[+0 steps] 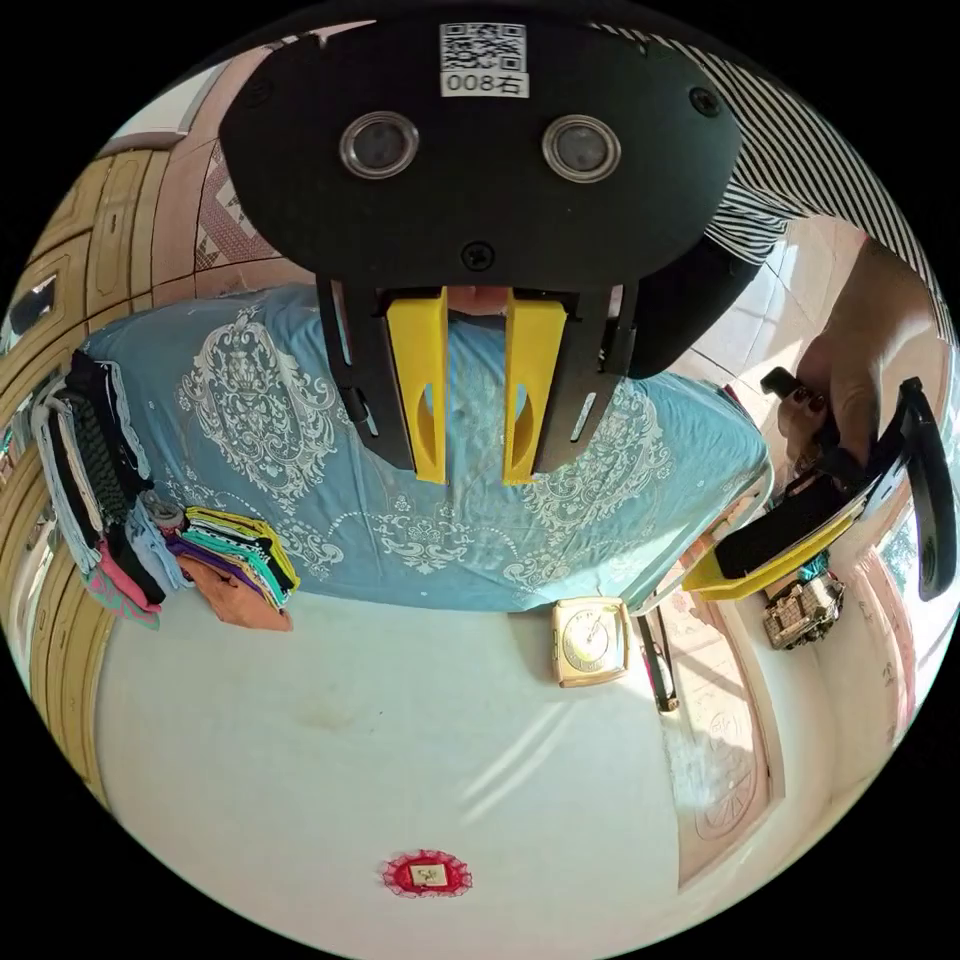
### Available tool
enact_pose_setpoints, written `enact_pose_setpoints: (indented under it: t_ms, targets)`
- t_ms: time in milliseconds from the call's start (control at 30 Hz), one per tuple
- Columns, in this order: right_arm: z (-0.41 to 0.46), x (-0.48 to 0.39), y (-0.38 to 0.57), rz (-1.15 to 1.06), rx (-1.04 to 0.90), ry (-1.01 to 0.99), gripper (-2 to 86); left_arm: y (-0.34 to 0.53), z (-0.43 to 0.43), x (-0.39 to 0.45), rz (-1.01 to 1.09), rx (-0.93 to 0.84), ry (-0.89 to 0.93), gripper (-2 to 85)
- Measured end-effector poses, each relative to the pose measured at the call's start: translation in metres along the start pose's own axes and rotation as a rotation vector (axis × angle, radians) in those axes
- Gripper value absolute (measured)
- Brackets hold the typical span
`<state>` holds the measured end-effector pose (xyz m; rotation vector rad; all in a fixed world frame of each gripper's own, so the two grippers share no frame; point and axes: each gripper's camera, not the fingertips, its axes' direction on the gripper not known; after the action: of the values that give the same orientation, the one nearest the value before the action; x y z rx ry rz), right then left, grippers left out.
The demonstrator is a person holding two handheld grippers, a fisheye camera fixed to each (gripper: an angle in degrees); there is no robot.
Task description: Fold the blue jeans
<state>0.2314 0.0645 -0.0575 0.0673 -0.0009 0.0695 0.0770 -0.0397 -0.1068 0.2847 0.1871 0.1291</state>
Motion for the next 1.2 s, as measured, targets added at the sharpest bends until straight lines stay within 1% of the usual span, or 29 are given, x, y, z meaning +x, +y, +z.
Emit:
enact_pose_setpoints:
  t_ms: [100, 200, 300, 367, 433, 467, 533, 700, 833, 967, 1000, 1067, 1100, 1133, 1200]
  targets:
    - [0.019, 0.042, -0.001, 0.036, -0.02, -0.006, 7.6, -0.003, 0.039, 0.008, 0.018, -0.045, 0.044, 10.1]
    - [0.044, 0.092, -0.004, 0.088, -0.057, -0.008, 6.2, -0.011, 0.092, 0.016, 0.02, -0.108, 0.127, 8.3]
    - [0.067, 0.151, -0.01, 0.152, -0.083, -0.015, 4.0, -0.029, 0.154, 0.029, 0.042, -0.137, 0.257, 6.4]
    - [0.084, 0.205, -0.016, 0.217, -0.084, -0.022, 2.5, -0.051, 0.206, 0.039, 0.077, -0.135, 0.395, 5.5]
    - [0.098, 0.248, -0.022, 0.275, -0.084, -0.044, 1.6, -0.071, 0.246, 0.048, 0.096, -0.139, 0.482, 5.2]
    - [0.106, 0.277, -0.029, 0.316, -0.081, -0.068, 1.3, -0.086, 0.272, 0.054, 0.122, -0.138, 0.542, 5.4]
    - [0.116, 0.319, -0.04, 0.366, -0.059, -0.086, 1.0, -0.11, 0.31, 0.064, 0.152, -0.136, 0.607, 5.8]
    - [0.116, 0.42, -0.084, 0.475, 0.019, -0.066, 1.7, -0.176, 0.398, 0.09, 0.16, -0.151, 0.772, 9.2]
    - [0.081, 0.5, -0.127, 0.521, 0.086, 0.022, 5.3, -0.233, 0.453, 0.12, 0.143, -0.184, 0.862, 12.8]
    - [0.022, 0.581, -0.163, 0.56, 0.152, 0.171, 8.3, -0.288, 0.509, 0.164, 0.177, -0.272, 0.962, 14.2]
    - [0.014, 0.593, -0.166, 0.563, 0.161, 0.194, 8.5, -0.296, 0.517, 0.172, 0.188, -0.278, 0.973, 14.5]
    - [-0.009, 0.644, -0.178, 0.555, 0.19, 0.329, 9.2, -0.325, 0.557, 0.206, 0.234, -0.298, 0.979, 16.0]
    - [-0.011, 0.659, -0.18, 0.553, 0.188, 0.363, 9.4, -0.331, 0.568, 0.215, 0.245, -0.301, 0.983, 16.5]
    - [-0.014, 0.692, -0.184, 0.545, 0.184, 0.416, 9.9, -0.343, 0.595, 0.234, 0.259, -0.31, 0.991, 16.7]
    - [-0.014, 0.747, -0.188, 0.547, 0.182, 0.457, 10.3, -0.36, 0.64, 0.267, 0.266, -0.332, 1.001, 16.8]
